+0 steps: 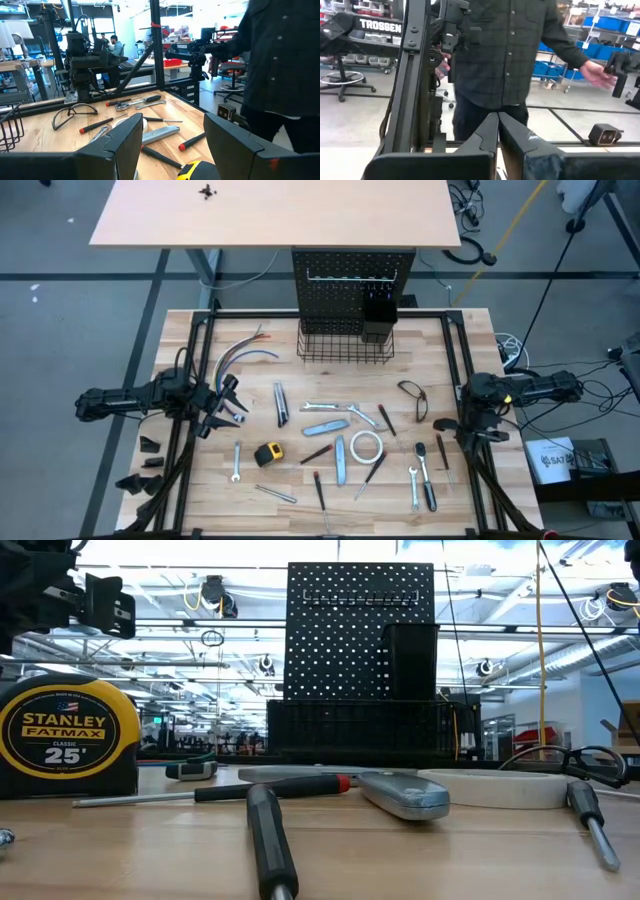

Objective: Hang tools onto peg board
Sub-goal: Hang the nut driver onto the pegboard

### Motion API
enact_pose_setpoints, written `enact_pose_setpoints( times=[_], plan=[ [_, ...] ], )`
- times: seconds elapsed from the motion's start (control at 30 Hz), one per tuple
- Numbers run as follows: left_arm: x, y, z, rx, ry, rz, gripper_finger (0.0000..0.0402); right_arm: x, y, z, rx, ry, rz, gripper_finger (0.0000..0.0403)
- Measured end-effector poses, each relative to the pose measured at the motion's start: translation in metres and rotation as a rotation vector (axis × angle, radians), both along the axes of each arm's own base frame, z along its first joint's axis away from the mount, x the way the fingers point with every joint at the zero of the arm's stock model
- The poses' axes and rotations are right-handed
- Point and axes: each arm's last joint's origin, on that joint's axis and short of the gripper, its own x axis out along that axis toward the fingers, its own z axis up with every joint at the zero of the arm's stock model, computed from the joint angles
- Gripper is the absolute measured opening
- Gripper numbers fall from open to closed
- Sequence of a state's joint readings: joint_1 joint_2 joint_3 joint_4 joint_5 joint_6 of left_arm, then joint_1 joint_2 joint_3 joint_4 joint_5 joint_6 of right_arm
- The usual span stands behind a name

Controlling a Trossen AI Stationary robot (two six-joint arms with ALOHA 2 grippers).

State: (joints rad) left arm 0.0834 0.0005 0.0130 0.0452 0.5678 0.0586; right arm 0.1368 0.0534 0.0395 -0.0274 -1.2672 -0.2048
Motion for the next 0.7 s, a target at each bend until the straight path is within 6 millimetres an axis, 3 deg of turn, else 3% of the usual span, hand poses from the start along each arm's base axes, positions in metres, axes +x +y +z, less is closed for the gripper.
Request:
enact_pose_setpoints(
  times=[0.23,0.47,0.7],
  plan=[
    [0.0000,0.0000,-0.0001,0.000,0.001,0.000,0.0215,0.0034,-0.0008,-0.0002,-0.003,0.006,-0.120,0.0011],
    [0.0001,0.0002,0.0004,0.006,-0.009,0.009,0.0215,0.0036,-0.0008,-0.0002,-0.003,0.008,-0.128,0.0011],
    [0.0026,0.0068,0.0005,-0.013,-0.013,0.250,0.0215,0.0081,-0.0026,0.0007,-0.044,-0.123,-0.289,0.0011]
  ],
)
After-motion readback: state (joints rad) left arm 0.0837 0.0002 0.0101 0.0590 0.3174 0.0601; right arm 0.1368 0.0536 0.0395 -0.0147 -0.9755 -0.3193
